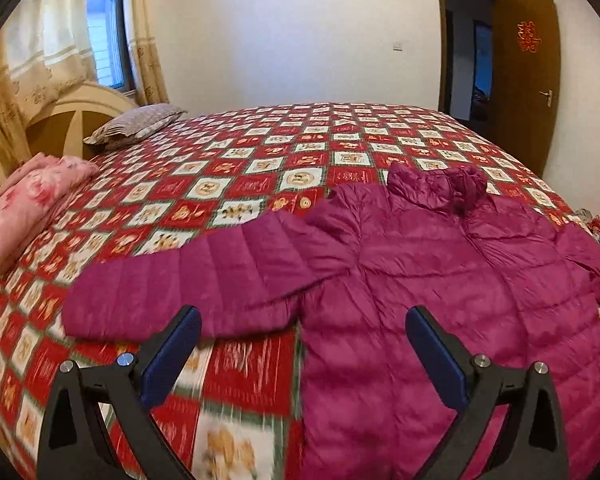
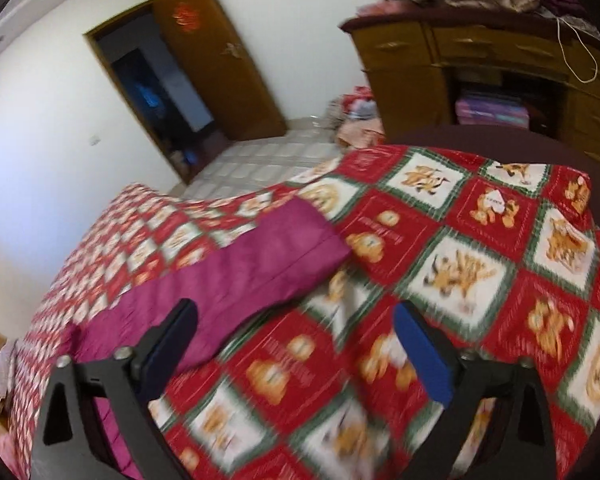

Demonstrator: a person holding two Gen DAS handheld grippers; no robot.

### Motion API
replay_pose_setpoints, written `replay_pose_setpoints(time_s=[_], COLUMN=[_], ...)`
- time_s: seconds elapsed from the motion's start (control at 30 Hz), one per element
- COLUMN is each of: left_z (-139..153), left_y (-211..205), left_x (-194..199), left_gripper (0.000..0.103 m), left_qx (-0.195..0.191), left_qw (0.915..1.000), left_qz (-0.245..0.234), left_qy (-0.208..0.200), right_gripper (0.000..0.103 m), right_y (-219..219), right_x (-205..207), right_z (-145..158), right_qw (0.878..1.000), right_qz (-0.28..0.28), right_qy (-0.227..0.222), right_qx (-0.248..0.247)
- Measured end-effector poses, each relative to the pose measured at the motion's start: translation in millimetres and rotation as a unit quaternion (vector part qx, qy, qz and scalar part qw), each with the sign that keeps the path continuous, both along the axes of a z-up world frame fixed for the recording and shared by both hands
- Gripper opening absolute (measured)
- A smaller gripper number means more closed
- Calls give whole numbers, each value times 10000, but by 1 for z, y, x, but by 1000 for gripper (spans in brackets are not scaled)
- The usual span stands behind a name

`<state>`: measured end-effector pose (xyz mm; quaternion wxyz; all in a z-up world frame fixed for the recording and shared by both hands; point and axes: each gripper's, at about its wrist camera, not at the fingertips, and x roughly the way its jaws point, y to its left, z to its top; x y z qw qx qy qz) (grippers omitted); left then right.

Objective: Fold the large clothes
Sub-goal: 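Grasp the jacket sleeve cuff with the right gripper and lift it, then fold the held sleeve across the jacket body with the right gripper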

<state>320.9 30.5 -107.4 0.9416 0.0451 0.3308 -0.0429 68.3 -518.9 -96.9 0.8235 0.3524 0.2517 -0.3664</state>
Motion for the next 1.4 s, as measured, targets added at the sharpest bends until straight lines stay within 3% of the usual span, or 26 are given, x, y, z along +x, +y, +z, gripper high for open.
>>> replay_pose_setpoints(time_s=[0.2, 0.4, 0.47, 0.5, 0.67, 0.73, 0.9, 1.07, 1.27, 1.4], left_z=[-39, -72, -80, -82, -87, -90, -91, -91, -91, -91], left_y=[17, 23, 23, 23, 23, 25, 25, 27, 31, 33], left_x=[45, 57, 58, 59, 61, 64, 61, 60, 59, 58], left_gripper=[102, 102, 102, 102, 102, 102, 102, 102, 102, 102], left_qx=[-369, -475, -476, -500, -534, -605, -645, -737, -865, -939], left_qw=[9973, 9945, 9941, 9937, 9929, 9916, 9918, 9915, 9909, 9905], left_qz=[276, 601, 614, 607, 620, 586, 575, 562, 539, 527], left_qy=[572, 716, 758, 796, 867, 979, 941, 917, 883, 859], right_gripper=[78, 62, 47, 46, 20, 18, 12, 12, 11, 11], right_y=[-40, -40, -41, -40, -32, -28, -6, 34, 76, 134], right_x=[42, 64, 69, 72, 82, 84, 87, 102, 123, 145], right_z=[-37, -61, -63, -64, -59, -51, -11, 29, 55, 77], right_qw=[9981, 9959, 9950, 9946, 9867, 9833, 9807, 9587, 9563, 9439], right_qz=[-110, -7, 76, 166, 279, 325, 478, 796, 1472, 2279], right_qy=[594, 905, 997, 1018, 1452, 1575, 1375, 1489, 937, 450], right_qx=[85, 61, -75, -100, -671, -853, -1305, -2290, -2346, -2346])
